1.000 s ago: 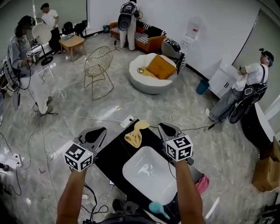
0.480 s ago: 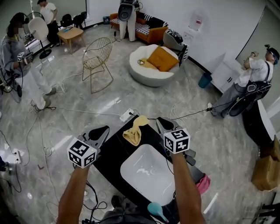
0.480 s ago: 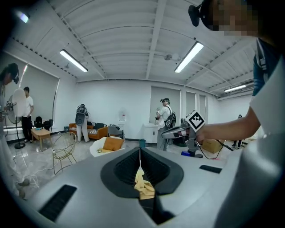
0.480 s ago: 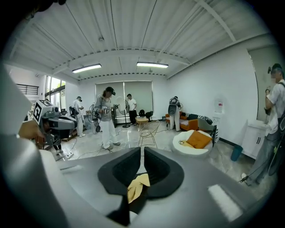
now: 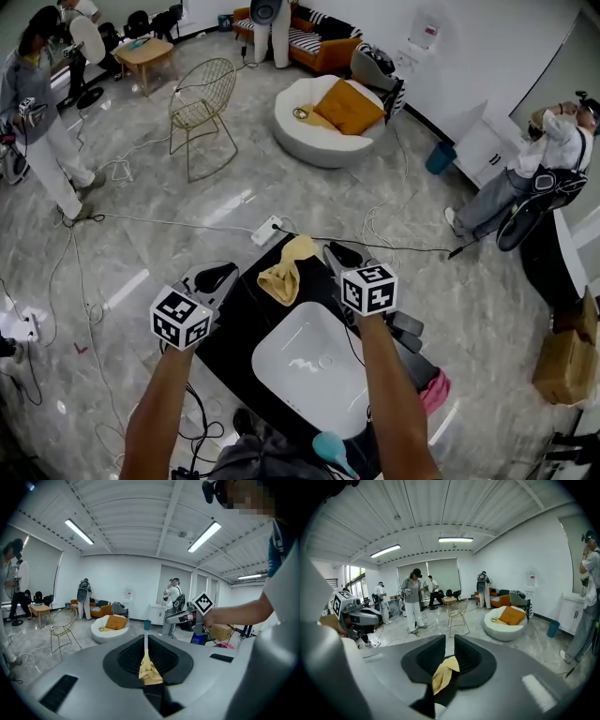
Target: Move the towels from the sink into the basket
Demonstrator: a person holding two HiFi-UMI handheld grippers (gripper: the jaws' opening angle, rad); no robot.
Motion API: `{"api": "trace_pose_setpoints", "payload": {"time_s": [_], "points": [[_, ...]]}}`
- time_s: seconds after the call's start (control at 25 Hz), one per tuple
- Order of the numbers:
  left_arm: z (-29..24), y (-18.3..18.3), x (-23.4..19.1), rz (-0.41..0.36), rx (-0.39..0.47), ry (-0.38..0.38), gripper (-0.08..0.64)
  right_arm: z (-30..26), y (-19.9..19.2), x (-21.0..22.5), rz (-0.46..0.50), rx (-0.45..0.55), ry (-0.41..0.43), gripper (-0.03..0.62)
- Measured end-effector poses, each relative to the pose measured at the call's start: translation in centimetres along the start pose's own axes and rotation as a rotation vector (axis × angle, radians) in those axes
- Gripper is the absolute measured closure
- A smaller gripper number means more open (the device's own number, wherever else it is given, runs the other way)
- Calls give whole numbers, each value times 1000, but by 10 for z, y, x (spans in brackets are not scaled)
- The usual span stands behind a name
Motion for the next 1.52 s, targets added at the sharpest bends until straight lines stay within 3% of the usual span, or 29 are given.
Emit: {"api": "trace_pose_setpoints", "payload": {"time_s": [0.48, 0.8, 1.24, 1.4, 1.52], "points": [[-63, -59, -1, 12, -103, -62, 463, -57, -35, 34, -84, -108, 30, 451], [-105, -97, 6, -1, -160, -105, 410, -92, -67, 49, -72, -185, 37, 439], [-146, -140, 6, 32, -235, -113, 396, -129, -105, 68, 147, -299, 32, 421], [-157, -152, 4, 33, -258, -112, 393, -139, -112, 67, 298, -327, 49, 403], [-161, -159, 2, 40, -268, -104, 393, -148, -118, 68, 356, -332, 61, 403]]}}
Point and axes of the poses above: the fingertips, and each gripper's own axes: z backward along the fingers, x to its right, y out of its top, the point moved 9 cm from there along z, backward along the fingers, and after that the axes turned 13 degrees about -z, right-handed, at the moved point
